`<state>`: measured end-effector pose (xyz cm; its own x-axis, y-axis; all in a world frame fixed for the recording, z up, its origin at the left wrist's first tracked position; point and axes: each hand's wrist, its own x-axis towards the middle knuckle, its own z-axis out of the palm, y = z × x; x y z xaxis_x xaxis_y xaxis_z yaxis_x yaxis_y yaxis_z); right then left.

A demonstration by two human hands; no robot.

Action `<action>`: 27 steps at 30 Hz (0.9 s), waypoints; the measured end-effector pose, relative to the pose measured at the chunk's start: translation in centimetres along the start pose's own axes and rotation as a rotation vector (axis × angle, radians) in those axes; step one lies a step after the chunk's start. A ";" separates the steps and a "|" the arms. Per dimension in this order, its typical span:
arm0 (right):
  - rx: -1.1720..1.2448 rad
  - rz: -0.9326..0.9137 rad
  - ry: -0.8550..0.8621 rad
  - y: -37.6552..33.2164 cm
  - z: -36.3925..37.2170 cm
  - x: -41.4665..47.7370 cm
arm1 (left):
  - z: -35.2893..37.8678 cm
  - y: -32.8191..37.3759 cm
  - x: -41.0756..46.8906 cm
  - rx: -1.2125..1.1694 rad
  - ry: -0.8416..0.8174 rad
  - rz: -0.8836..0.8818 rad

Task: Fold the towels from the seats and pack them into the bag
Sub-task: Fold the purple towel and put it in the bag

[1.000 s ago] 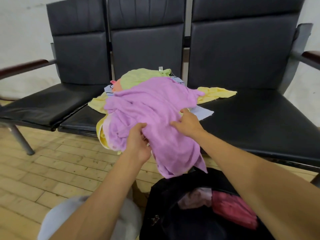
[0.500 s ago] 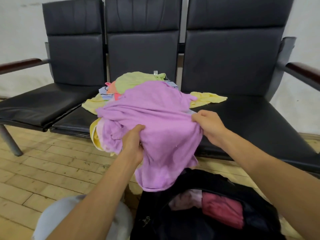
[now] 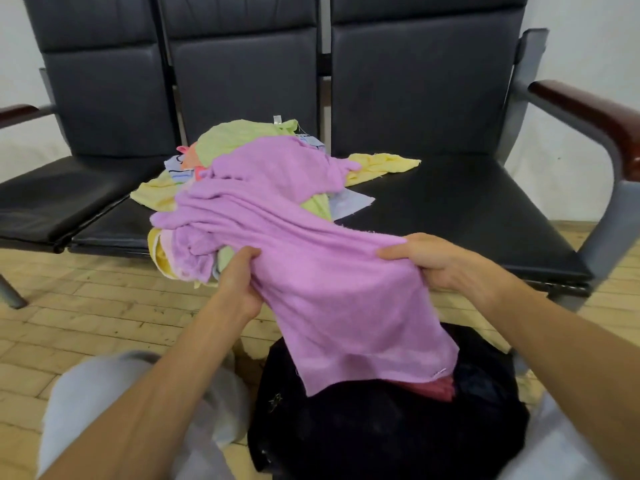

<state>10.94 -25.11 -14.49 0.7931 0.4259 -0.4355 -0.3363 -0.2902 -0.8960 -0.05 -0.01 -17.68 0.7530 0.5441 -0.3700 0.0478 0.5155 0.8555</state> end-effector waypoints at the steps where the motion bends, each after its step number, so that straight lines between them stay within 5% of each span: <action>1: 0.057 -0.024 -0.018 0.0 0.2 0.1 | 0.0 -0.1 0.1 0.017 0.016 -0.002; 8: 0.191 -0.140 -0.080 0.2 1.5 0.4 | 1.3 -1.2 0.5 0.284 0.064 0.115; 13: -0.015 -0.094 -0.081 0.5 2.3 0.7 | 1.8 -1.3 0.1 0.591 -0.005 0.257; 19: 0.111 -0.078 -0.157 -0.1 2.2 0.6 | 2.7 -1.4 -1.3 0.613 -0.157 0.161; 27: 0.290 -0.248 0.132 -1.2 -2.4 -1.3 | 4.9 -1.5 -2.0 0.585 -0.276 0.119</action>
<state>11.53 -27.37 -12.64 0.9202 0.3335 -0.2047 -0.2408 0.0701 -0.9681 1.59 -5.08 -16.48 0.9123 0.3450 -0.2205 0.2437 -0.0248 0.9695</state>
